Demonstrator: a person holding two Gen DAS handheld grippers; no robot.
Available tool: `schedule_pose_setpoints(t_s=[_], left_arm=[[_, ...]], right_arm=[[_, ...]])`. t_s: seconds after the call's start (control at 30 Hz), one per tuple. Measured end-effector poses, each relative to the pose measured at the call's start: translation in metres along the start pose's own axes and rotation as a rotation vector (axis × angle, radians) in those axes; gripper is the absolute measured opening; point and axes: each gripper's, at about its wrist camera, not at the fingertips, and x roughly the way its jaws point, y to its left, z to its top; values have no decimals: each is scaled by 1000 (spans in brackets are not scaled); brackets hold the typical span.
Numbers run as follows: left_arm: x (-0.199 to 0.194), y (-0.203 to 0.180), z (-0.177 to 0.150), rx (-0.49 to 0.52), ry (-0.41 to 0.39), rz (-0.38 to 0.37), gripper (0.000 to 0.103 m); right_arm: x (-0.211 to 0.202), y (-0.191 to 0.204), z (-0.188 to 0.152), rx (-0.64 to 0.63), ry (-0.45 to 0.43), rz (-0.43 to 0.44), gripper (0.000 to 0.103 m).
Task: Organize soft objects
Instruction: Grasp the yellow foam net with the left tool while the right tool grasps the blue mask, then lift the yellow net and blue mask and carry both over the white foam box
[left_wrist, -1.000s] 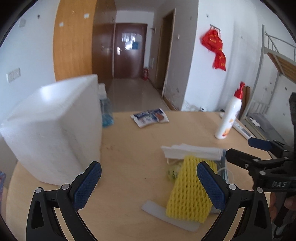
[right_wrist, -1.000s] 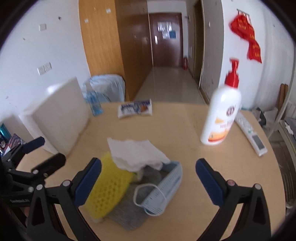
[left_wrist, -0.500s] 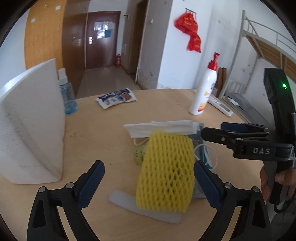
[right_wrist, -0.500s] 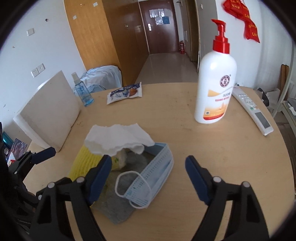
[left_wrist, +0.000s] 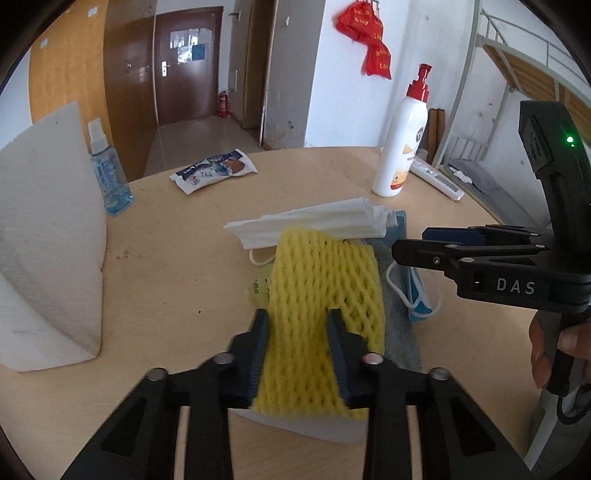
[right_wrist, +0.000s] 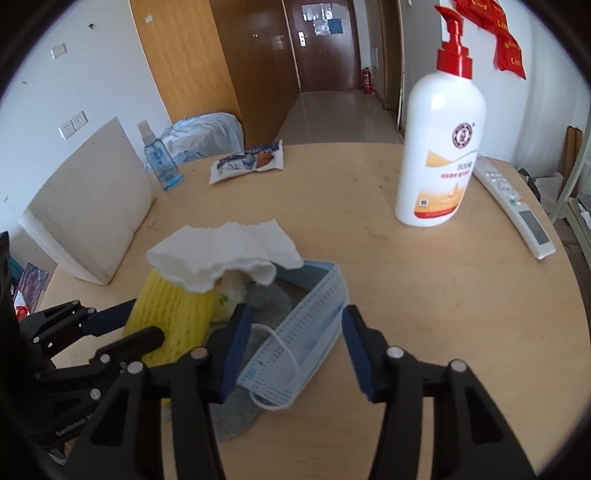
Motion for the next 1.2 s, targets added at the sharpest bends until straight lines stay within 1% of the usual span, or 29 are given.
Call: schedule_pose_setpoints(t_s=[0.07,0.13,0.23,0.3,0.4,0.47,0.53,0.57,0.6,0.63,0.67,0.83,0.9,0.97,1.0,1.03,1.07,1.2], left_arm=[[0,2,0,-7,-1,-9,14],[-2,2,0,-12,-6,-35,11],[-3,0,0,-4,-10,-55,10],[-6,-4,-1,16,-24,-50,10],[-8,-8,-1,40,-37,-49,10],[-8,-8,-2,47,-35,-49,10],[-7,-8,-2,46,-30,-53,10],[-7,-8,-2,46,-29,-55,10],[-8,-8,-2,46,-31,-55,10],[-8,-8,-2,47,-34,-56,10],[-9,-9,-2,50,-36,-57,10],[-11,-12,-3,66,-43,-50,10],[-11,-11,-3,63,-47,-50,10],[-12,-11,-3,61,-50,-51,10],[-12,-11,-3,63,-49,-50,10],[-13,-12,-3,63,-50,-49,10],[-12,-12,-3,61,-48,-47,10],[-14,-11,-3,57,-49,-52,10]], right_arm=[[2,-2,0,0,7,-37,56],[4,-5,1,12,7,-55,56],[3,-6,3,21,-8,-64,56],[2,-6,4,26,-19,-34,56],[8,-9,5,57,-9,2,56],[13,-9,4,61,0,-11,56],[11,-10,5,67,-22,-17,55],[12,-9,5,59,-22,-24,49],[12,-9,4,60,-20,-31,30],[15,-9,4,56,-8,-33,27],[17,-8,3,49,-3,-41,27],[15,-11,2,41,-37,-80,27],[15,-12,2,40,-34,-78,27],[14,-13,2,51,-36,-85,19],[12,-10,2,29,-43,-106,11],[12,-10,2,30,-47,-118,8],[12,-9,1,22,-45,-126,7],[10,-8,1,16,-58,-117,6]])
